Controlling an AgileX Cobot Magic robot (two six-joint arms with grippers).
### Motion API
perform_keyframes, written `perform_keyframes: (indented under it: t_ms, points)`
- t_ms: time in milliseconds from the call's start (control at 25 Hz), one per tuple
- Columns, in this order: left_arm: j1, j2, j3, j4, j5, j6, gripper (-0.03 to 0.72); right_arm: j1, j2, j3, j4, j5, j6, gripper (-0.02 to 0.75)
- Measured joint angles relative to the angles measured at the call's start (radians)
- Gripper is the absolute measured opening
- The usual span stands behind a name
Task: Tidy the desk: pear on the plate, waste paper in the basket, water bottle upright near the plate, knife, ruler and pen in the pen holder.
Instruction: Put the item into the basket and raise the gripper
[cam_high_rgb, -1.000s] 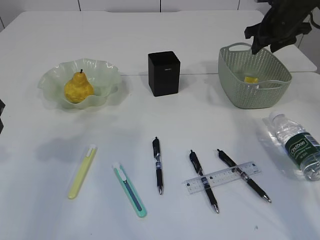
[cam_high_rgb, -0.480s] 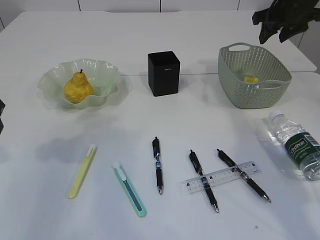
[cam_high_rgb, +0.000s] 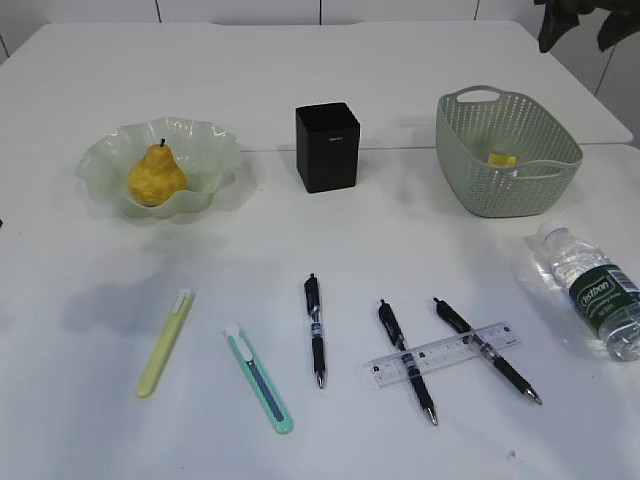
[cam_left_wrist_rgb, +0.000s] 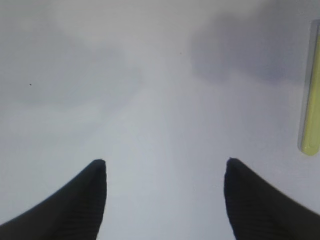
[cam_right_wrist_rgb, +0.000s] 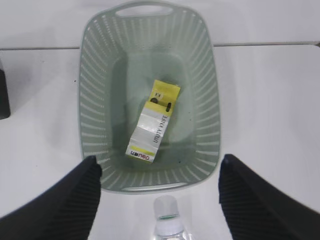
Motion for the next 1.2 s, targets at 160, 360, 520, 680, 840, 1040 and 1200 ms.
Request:
perform_keyframes:
  t_ms: [160, 360, 520, 680, 840, 1040, 1200]
  points:
    - [0.000, 0.000, 0.000, 0.015, 0.018, 0.000, 0.521, -0.002, -0.047, 0.006, -0.055, 0.000, 0.018, 0.581]
    - [0.000, 0.000, 0.000, 0.023, 0.020, 0.000, 0.521, -0.002, -0.112, 0.045, -0.074, 0.000, 0.019, 0.577]
    - [0.000, 0.000, 0.000, 0.023, 0.021, 0.000, 0.521, -0.002, -0.150, 0.117, -0.074, 0.002, 0.019, 0.577]
    - [0.000, 0.000, 0.000, 0.023, 0.021, 0.000, 0.521, -0.002, -0.175, 0.194, -0.049, 0.002, 0.019, 0.577]
    - [0.000, 0.000, 0.000, 0.025, 0.021, 0.000, 0.521, -0.002, -0.202, 0.258, -0.031, 0.002, 0.019, 0.577]
    - [0.000, 0.000, 0.000, 0.025, 0.025, 0.000, 0.521, -0.002, -0.236, 0.326, -0.027, 0.002, 0.019, 0.576]
    - [0.000, 0.000, 0.000, 0.025, 0.033, 0.000, 0.521, -0.002, -0.272, 0.402, -0.025, 0.000, 0.019, 0.576]
